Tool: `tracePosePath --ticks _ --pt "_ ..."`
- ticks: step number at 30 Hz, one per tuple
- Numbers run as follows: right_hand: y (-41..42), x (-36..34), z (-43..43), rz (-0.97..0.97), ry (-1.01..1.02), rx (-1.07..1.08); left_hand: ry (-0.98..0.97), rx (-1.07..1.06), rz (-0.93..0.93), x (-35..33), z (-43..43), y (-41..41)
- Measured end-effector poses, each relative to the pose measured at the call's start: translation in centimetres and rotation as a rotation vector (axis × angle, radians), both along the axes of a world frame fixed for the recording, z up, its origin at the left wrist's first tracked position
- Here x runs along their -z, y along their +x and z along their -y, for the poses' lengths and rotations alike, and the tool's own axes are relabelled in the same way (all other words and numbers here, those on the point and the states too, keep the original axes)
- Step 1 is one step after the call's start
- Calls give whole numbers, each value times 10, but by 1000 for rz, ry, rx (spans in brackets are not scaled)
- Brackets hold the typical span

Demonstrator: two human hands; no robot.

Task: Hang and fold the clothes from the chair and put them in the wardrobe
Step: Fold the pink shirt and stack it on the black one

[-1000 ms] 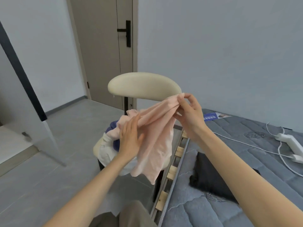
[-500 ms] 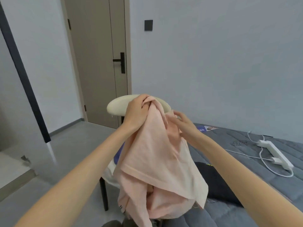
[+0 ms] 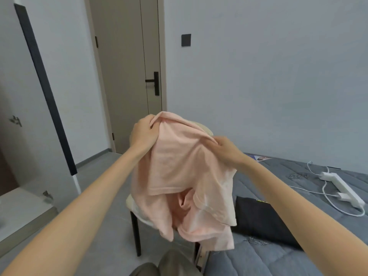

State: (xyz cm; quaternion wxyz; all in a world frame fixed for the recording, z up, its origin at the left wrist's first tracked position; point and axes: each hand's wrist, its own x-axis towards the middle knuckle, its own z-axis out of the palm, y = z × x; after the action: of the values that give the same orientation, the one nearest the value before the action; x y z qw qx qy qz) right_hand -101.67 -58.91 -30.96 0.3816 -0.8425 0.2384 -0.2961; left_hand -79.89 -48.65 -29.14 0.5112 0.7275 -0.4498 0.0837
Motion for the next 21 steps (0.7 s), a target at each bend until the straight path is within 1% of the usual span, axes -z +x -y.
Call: tracePosePath --ticks 4,5,7,9,10,11,13,14,15,16,17,18,20,21 --pt "3 -33 -6 198 320 95 117 -21 111 14 6 5" --pt "3 -40 -5 233 370 123 133 -13 108 18 6 0" --pt "1 -51 -2 285 423 179 142 57 97 27 6 -16" --pt "-3 -58 2 316 432 248 109 186 102 32 8 -36" --pt "-6 -61 5 325 428 283 97 286 56 31 8 -47" --pt "-8 -62 9 342 429 311 118 407 -39 29 8 -58" --pt "-13 -64 17 410 459 337 238 646 -304 24 9 -76" --pt "-15 -64 21 450 478 340 322 722 -341 23 9 -84" --pt "-16 -64 24 489 502 332 388 759 -290 24 11 -91" --pt "-18 -65 27 522 526 320 423 756 -193 29 15 -95" --pt "-20 -64 30 549 540 315 405 731 -105 34 21 -98" --pt "-23 -63 34 559 540 325 361 696 -55 38 25 -99" --pt "-32 -61 45 557 530 384 295 664 -61 42 33 -99" --pt "-38 -59 50 559 538 418 294 675 -78 42 37 -99"
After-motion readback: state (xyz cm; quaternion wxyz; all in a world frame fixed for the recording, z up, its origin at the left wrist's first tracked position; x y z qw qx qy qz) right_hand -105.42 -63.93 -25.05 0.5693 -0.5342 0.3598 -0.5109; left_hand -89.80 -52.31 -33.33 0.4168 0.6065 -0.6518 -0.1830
